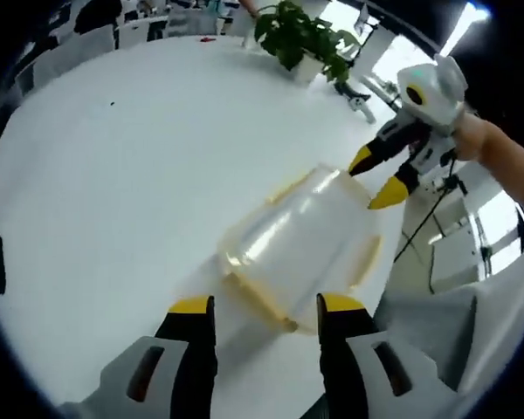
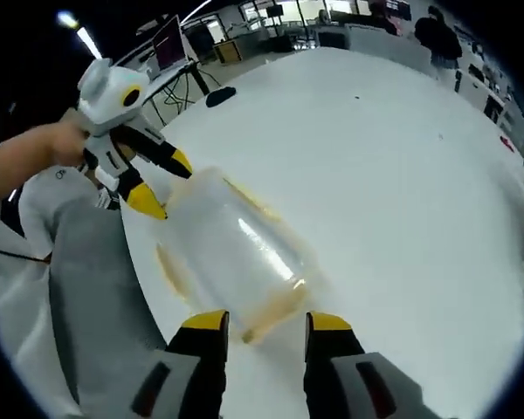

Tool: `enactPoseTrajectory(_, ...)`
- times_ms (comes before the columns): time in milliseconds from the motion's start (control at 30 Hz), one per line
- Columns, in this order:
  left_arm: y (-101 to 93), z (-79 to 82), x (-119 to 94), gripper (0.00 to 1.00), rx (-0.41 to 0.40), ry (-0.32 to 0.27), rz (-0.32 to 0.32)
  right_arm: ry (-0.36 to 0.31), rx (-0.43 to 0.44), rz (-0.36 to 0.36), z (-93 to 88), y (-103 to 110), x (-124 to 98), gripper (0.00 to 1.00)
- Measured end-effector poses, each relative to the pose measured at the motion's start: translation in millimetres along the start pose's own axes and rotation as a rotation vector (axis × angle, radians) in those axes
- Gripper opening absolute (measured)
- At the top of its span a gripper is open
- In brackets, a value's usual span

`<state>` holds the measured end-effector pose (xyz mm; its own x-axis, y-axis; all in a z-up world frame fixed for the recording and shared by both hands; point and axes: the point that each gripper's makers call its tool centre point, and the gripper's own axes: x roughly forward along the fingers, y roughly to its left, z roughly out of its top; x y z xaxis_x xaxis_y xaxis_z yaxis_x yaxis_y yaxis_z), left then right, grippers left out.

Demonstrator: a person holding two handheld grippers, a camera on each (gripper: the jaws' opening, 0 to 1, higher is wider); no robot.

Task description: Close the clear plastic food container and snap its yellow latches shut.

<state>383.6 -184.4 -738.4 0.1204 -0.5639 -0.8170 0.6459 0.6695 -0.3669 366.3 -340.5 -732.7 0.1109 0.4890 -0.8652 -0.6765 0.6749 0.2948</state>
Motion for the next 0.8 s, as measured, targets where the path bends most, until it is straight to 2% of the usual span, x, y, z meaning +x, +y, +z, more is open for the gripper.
enactPoseTrajectory(100,0.0,0.5,1.4,0.47,-0.019,-0.007,0.01,0.004,0.008,-0.016,0.2,-1.1,1.5,0.33)
enactPoseTrajectory(400,-13.1,3.6,7.6,0.41,-0.042,-0.018,-0.014,0.0,0.039,-0.002,4.1,3.6,5.2,0.33)
enactPoseTrajectory(800,-13.7,3.3,9.2,0.42,-0.054,-0.019,-0.006,0.021,0.056,-0.003,2.9,4.6,6.5,0.31)
